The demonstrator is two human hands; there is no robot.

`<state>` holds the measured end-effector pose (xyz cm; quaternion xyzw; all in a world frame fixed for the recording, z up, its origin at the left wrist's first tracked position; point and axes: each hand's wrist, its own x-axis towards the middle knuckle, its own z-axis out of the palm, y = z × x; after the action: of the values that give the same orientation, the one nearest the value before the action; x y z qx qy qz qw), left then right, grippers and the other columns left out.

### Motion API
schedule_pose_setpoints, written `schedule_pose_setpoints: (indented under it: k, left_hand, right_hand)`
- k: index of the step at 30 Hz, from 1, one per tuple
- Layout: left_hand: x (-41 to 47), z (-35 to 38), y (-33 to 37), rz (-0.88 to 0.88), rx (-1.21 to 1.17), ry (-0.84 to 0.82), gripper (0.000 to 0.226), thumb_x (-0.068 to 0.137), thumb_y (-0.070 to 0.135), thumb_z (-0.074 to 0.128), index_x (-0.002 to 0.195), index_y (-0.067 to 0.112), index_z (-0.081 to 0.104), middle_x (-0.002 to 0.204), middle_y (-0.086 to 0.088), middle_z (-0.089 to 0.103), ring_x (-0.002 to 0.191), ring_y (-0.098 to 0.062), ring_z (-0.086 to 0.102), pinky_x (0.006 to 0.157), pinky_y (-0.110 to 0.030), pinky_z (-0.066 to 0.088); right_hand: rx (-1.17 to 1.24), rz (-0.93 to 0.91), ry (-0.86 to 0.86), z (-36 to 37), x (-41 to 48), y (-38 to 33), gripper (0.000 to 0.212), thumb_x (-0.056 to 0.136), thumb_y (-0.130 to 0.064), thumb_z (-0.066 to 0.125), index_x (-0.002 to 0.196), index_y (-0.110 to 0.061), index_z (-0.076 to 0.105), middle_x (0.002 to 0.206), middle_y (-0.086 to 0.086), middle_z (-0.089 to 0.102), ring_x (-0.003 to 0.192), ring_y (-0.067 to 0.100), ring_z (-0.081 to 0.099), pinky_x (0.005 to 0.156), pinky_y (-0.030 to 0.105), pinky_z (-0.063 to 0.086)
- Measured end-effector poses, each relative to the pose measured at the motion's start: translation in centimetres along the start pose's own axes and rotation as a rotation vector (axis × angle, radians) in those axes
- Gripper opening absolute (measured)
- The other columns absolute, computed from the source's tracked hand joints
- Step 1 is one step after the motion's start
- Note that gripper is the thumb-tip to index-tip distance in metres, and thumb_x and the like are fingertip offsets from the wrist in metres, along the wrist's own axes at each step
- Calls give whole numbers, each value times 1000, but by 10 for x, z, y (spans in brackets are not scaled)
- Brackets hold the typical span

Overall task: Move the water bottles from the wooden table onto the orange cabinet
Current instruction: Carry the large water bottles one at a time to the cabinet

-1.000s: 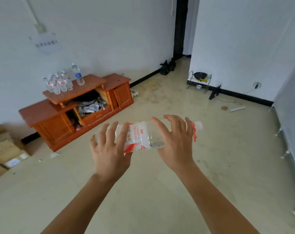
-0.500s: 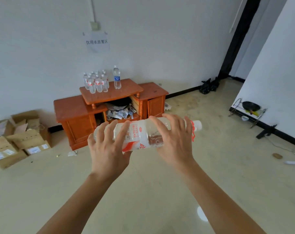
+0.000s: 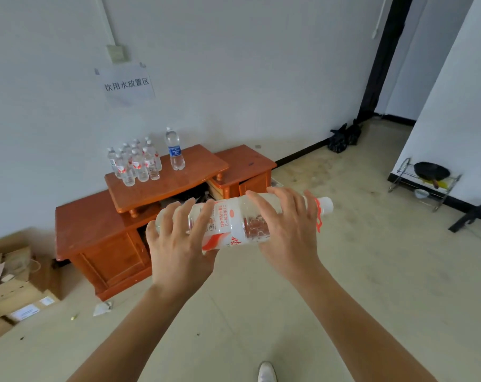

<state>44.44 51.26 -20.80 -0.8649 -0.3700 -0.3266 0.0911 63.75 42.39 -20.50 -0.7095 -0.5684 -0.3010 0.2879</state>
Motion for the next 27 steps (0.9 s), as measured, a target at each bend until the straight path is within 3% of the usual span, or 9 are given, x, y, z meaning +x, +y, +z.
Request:
schedule_pose_setpoints:
  k: [6,10,15,21,25,27]
  left_hand:
    - [130,92,-34,25,63,-29,92,61,38,92,141,18,52,140,-17,53,128,-44,45,92,-67,40]
    - [206,143,-66,-57,73,-54,98,58,37,94,144,20,49,141,-16,51,131,-44,43,95,-69,37]
    - [268,206,-127,-152,65,-71,103,56,38,95,145,22,46,143,-14,50,132,-42,42,96,-67,38]
    - [351,292,-234,-224,43,-70,107,54,52,94,145,26,44,145,-11,51,130,-39,42,93,-62,40]
    - [414,336,-291,-210,2,-45,90,62,59,86,139,24,55,135,-8,59,124,-38,46,88,-60,43]
    - [446,355,-312,-167,-27,-28,79,73,66,68,137,21,58,132,-10,61,122,-39,48,88,-60,46]
  right_hand:
    - [39,49,-21,112,104,62,90,55,-20,89,138,-32,58,130,7,55,124,30,51,113,57,30]
    - [66,8,-21,182,183,88,91,50,-18,92,134,-32,61,130,7,56,123,28,50,108,58,35]
    - [78,-96,-73,276,259,92,98,47,-30,97,136,-34,57,131,5,54,126,26,49,114,58,27]
    - [28,-160,-116,412,352,78,96,54,-31,97,138,-35,51,134,4,51,129,27,46,116,59,24]
    - [8,-131,-136,476,410,75,92,57,-29,95,137,-37,52,132,2,53,128,25,49,117,59,26]
    - [-32,-116,-147,499,438,76,95,54,-24,95,138,-37,50,132,2,54,128,25,48,116,59,27]
